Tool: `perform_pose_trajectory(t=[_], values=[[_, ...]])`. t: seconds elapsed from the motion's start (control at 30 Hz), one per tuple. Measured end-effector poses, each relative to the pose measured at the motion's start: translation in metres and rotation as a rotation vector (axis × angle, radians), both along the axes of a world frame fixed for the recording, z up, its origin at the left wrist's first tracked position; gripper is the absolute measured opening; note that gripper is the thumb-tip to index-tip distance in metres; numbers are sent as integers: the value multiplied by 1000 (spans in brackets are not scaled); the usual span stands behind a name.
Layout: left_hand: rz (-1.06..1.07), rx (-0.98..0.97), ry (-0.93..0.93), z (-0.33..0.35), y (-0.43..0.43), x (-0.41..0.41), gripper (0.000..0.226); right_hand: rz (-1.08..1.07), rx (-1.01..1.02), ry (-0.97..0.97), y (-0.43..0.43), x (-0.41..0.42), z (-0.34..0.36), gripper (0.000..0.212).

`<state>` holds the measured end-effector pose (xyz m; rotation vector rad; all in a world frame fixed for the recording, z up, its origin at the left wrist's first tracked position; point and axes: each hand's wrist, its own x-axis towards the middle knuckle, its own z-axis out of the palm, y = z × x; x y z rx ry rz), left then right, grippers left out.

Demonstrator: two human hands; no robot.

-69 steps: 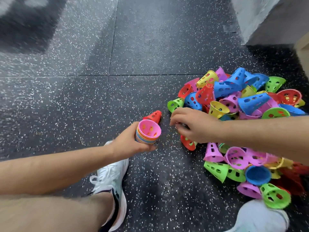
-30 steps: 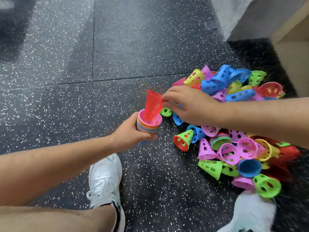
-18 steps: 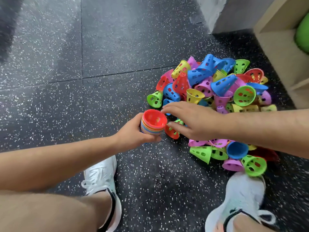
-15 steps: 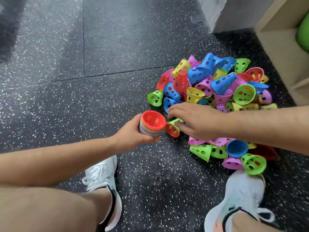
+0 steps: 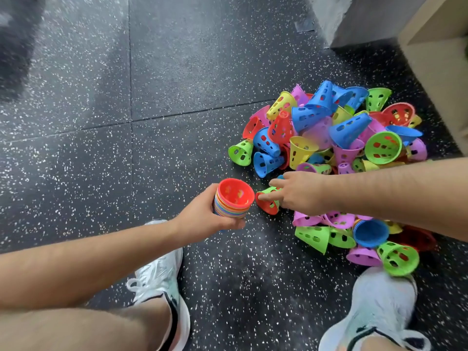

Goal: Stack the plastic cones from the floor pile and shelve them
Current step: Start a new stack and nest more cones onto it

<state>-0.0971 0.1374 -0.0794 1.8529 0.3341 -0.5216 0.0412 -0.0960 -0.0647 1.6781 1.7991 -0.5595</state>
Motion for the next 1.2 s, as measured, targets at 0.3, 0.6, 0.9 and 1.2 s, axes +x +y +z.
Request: perform_pose_trajectory(t=[0.3, 0.6, 0.9, 1.2], values=[[3, -24, 6, -10, 8, 6, 75, 80, -10, 8, 8, 15, -1, 34], [21, -1, 29, -18, 11, 14, 68, -931, 723, 382, -7, 19, 28, 14], [12, -10, -39, -19, 14, 35, 75, -798, 1118, 421, 22, 13, 56, 30], [86, -68, -187, -18, 16, 55, 75, -739, 862, 398, 49, 18, 63, 26]])
